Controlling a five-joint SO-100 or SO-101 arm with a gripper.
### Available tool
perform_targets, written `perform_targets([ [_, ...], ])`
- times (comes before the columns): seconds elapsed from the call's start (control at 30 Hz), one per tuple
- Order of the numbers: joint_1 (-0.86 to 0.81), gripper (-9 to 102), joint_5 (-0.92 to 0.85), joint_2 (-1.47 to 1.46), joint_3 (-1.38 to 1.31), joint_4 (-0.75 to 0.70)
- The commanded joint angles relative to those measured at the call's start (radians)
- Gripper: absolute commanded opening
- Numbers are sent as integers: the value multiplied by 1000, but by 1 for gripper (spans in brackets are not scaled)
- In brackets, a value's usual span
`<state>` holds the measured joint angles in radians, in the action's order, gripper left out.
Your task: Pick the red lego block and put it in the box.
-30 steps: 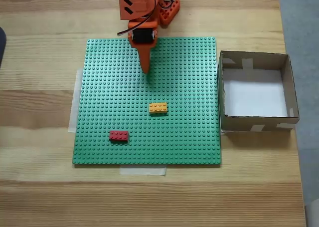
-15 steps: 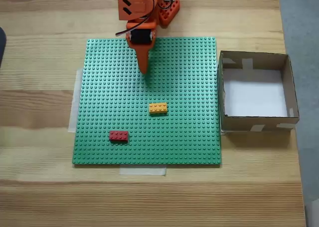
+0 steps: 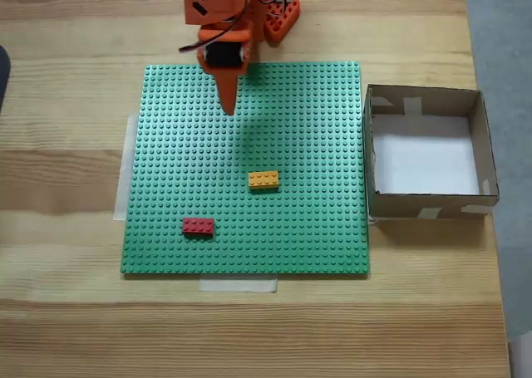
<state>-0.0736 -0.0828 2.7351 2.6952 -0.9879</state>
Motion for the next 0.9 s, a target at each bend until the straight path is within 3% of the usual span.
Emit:
perform_targets([
  [0.0, -8, -1, 21, -95, -153, -37],
  [0.27, -25, -1, 61, -324, -443, -213],
  [0.43, -77, -1, -17, -525, -681, -328],
  [0.87, -152, -1, -147, -868, -1048, -391],
])
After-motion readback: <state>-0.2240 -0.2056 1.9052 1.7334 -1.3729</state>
